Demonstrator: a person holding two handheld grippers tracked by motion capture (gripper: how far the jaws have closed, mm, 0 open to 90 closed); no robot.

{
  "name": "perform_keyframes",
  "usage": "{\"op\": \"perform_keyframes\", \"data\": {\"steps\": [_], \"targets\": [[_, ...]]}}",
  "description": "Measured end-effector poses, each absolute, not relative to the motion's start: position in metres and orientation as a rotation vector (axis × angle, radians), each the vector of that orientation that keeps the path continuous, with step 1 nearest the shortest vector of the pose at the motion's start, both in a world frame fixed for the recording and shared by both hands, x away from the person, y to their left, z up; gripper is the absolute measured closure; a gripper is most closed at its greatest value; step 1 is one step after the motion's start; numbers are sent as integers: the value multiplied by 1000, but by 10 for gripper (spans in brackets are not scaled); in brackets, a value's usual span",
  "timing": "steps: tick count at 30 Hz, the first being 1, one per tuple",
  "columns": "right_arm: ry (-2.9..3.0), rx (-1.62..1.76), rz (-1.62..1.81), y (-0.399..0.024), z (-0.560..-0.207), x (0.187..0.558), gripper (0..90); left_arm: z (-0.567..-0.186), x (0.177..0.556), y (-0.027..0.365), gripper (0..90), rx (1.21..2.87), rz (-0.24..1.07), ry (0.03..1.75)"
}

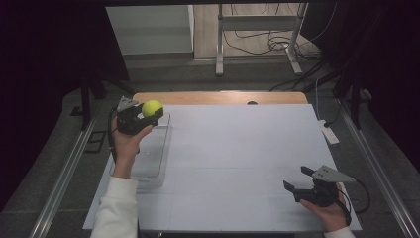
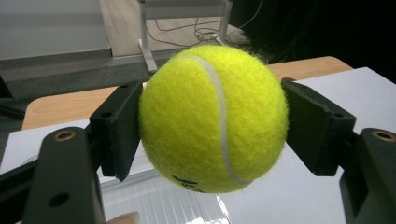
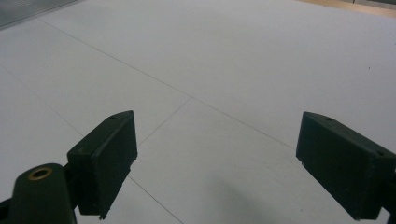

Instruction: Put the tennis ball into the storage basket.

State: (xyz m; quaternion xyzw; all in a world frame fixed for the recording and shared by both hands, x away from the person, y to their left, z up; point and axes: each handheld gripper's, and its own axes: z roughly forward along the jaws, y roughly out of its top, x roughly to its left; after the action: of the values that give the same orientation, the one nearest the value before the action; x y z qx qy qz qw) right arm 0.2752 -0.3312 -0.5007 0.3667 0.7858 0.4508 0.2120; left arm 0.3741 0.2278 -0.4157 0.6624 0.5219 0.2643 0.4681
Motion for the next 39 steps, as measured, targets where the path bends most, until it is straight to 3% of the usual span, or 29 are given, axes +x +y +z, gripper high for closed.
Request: {"op": "perform_keyframes", "data": {"steps": [39], "targets": [[2184,1016,1265,-331,-501,277,131,-440,415,265,265,1665,666,1519]]}}
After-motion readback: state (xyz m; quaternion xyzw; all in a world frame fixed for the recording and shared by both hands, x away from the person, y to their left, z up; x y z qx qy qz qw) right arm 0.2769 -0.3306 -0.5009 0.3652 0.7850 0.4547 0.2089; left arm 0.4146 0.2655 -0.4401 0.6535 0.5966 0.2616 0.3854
